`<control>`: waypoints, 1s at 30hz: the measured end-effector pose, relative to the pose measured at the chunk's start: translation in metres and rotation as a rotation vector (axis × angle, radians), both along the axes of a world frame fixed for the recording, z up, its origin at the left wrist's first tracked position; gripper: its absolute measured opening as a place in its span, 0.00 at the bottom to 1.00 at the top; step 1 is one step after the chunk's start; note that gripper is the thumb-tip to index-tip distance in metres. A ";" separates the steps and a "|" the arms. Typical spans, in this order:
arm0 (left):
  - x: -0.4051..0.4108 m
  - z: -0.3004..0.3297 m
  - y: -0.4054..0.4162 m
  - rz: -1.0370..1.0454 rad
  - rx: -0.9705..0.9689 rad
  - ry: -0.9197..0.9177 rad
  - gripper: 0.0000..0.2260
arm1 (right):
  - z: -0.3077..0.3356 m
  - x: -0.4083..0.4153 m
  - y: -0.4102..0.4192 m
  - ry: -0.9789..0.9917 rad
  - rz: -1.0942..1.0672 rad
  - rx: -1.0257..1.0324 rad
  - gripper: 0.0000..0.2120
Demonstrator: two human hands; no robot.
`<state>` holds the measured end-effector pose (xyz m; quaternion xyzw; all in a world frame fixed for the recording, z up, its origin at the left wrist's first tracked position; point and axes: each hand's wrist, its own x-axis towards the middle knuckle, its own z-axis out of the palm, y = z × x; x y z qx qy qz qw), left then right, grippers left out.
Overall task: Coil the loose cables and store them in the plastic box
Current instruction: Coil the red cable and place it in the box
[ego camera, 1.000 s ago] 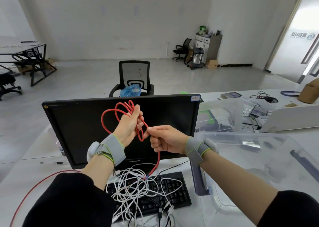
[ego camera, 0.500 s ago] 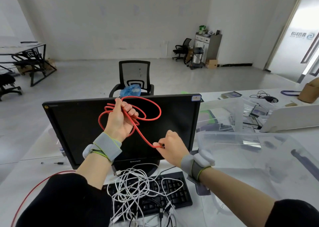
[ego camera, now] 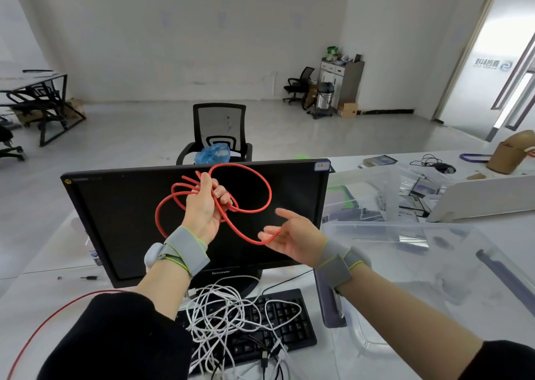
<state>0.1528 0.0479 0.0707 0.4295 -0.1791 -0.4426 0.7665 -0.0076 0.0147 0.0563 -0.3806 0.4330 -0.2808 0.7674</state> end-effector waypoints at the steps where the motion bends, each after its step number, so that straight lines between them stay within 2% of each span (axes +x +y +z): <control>1: -0.001 -0.001 0.000 0.010 0.001 -0.013 0.18 | 0.004 0.000 0.001 -0.127 -0.112 0.108 0.28; 3: -0.003 -0.004 -0.001 0.034 0.005 -0.029 0.18 | 0.007 0.001 0.002 -0.241 -0.248 0.172 0.32; 8: -0.011 -0.003 -0.002 0.136 0.023 -0.103 0.17 | 0.012 0.006 0.009 -0.132 -0.231 0.030 0.38; 10: -0.012 -0.001 -0.003 0.160 0.034 -0.117 0.17 | 0.015 0.005 0.005 -0.152 -0.260 0.080 0.35; 13: -0.011 -0.001 -0.003 0.161 0.041 -0.113 0.17 | 0.022 0.001 0.006 -0.175 -0.251 0.098 0.18; 14: -0.011 -0.001 -0.003 0.147 0.037 -0.113 0.17 | 0.024 0.001 0.009 -0.139 -0.227 0.055 0.16; 17: -0.010 -0.001 -0.001 0.073 0.032 -0.143 0.17 | 0.027 0.002 0.012 0.015 -0.107 -0.178 0.20; 21: -0.017 0.002 0.001 -0.072 0.026 -0.233 0.16 | 0.024 0.009 0.003 0.354 0.104 -0.481 0.23; 26: -0.026 0.008 0.004 -0.196 0.004 -0.262 0.15 | 0.022 0.011 -0.011 0.838 0.218 -0.959 0.12; 30: -0.024 0.010 0.002 -0.265 0.036 -0.312 0.19 | 0.014 0.012 -0.016 0.823 0.285 -0.989 0.21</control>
